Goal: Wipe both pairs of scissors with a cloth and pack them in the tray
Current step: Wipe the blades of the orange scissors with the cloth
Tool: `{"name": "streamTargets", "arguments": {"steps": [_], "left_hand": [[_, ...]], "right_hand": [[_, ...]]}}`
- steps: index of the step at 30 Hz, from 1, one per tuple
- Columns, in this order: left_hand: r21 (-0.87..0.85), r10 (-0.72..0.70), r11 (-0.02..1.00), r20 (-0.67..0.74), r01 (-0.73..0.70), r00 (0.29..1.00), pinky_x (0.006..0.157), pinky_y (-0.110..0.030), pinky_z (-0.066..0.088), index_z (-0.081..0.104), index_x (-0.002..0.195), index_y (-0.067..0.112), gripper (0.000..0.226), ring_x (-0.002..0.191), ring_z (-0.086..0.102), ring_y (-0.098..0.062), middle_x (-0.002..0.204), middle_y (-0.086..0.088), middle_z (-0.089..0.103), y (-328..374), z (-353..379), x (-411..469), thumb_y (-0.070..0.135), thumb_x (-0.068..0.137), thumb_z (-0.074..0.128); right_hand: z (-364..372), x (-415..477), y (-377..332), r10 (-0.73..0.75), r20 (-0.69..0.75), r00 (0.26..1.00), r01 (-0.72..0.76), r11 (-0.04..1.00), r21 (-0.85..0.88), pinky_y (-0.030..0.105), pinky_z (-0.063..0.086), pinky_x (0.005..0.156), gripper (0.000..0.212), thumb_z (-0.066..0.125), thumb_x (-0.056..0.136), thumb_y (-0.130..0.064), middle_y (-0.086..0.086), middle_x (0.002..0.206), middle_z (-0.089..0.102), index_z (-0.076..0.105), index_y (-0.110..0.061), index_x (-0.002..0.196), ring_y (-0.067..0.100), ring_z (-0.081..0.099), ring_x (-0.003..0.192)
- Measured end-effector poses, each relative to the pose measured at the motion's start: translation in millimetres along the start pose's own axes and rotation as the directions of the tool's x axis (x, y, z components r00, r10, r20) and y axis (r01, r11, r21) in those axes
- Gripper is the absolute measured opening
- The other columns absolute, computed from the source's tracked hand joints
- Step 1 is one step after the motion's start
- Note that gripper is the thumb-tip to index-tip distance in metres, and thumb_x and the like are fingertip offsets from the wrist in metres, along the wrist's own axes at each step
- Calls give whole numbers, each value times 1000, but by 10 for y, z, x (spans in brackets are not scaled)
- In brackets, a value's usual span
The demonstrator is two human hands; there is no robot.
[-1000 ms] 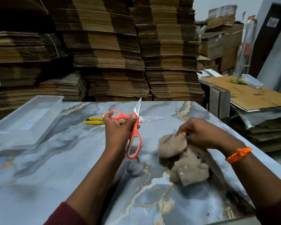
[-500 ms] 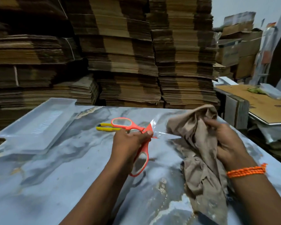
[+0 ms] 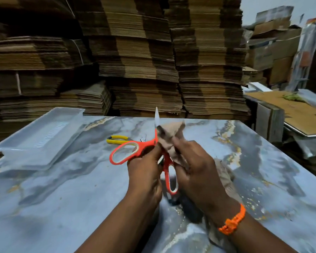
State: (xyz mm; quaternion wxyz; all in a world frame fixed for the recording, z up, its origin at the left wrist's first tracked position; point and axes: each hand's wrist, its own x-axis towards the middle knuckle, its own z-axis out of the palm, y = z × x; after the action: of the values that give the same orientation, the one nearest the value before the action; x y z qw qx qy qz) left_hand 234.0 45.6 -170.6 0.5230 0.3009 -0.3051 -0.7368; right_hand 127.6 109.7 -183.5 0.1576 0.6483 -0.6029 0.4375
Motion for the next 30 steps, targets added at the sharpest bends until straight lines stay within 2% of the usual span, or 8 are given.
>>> {"name": "streamTargets", "arguments": {"steps": [3, 6, 11, 14, 18, 23, 27, 30], "left_hand": [[2, 21, 1000, 2, -21, 1000, 75, -37, 64, 76, 105, -1, 16, 87, 76, -26, 99, -17, 79, 17, -1, -22, 1, 90, 70], [-14, 25, 1000, 2, -24, 1000, 80, -39, 62, 76, 102, 0, 13, 85, 76, -28, 101, -21, 78, 58, -30, 26, 1, 93, 67], [-8, 33, 999, -2, -33, 999, 93, -51, 60, 79, 83, 4, 8, 87, 72, -33, 96, -23, 77, 95, -20, 74, 6, 89, 73], [-3, 39, 999, -20, -39, 999, 100, -59, 55, 80, 91, 1, 12, 102, 73, -40, 103, -25, 77, 98, -50, 111, 13, 87, 79], [-12, 34, 999, -43, -35, 999, 97, -55, 57, 76, 103, -5, 23, 100, 75, -38, 107, -27, 76, 105, -55, 114, 10, 86, 79], [174, 78, 982, -2, -76, 997, 76, -36, 60, 81, 95, 5, 14, 74, 73, -19, 87, -12, 80, 149, -143, 138, 17, 88, 78], [214, 94, 972, 3, -92, 996, 68, -31, 52, 82, 97, 8, 19, 79, 69, -23, 95, -12, 80, 205, -299, 215, 24, 88, 78], [183, 38, 983, -27, -32, 999, 66, -32, 51, 82, 92, 8, 19, 72, 63, -24, 88, -15, 75, 269, -345, 270, 27, 88, 78]], "right_hand": [[-57, 21, 86, -69, 197, 978, 84, 994, -70, 40, 55, 78, 61, 61, 89, -16, 9, 114, 59, 52, -16, 149, 26, 58, 100], [-104, 62, 100, 47, 402, 914, 50, 973, -227, 42, 54, 69, 75, 43, 83, -34, 13, 112, 54, 40, -26, 157, 34, 56, 95], [-72, 71, 88, 101, 398, 912, 59, 927, -369, 42, 51, 76, 80, 15, 83, -48, 14, 132, 52, 30, -34, 160, 35, 53, 107], [-83, 73, 57, 153, 399, 904, 27, 912, -410, 37, 44, 74, 80, 9, 82, -47, 9, 117, 50, 12, -42, 162, 29, 49, 106], [-104, 92, 82, 227, 384, 895, -32, 891, -452, 34, 34, 72, 83, 49, 95, -29, 7, 114, 48, 3, -43, 162, 29, 47, 107], [-193, 103, 531, 438, 256, 862, -354, 881, -316, 33, 41, 71, 53, 49, 100, -11, 13, 110, 68, 49, -26, 151, 33, 62, 99], [-398, 114, 718, 528, 158, 834, -530, 847, -34, 1, 43, 70, 46, 52, 91, 6, 4, 111, 75, 76, -17, 122, 11, 65, 90], [-413, 139, 702, 496, 269, 825, -498, 865, -69, 18, 50, 70, 32, 53, 85, -1, 4, 95, 76, 79, -19, 83, 17, 69, 85]]}}
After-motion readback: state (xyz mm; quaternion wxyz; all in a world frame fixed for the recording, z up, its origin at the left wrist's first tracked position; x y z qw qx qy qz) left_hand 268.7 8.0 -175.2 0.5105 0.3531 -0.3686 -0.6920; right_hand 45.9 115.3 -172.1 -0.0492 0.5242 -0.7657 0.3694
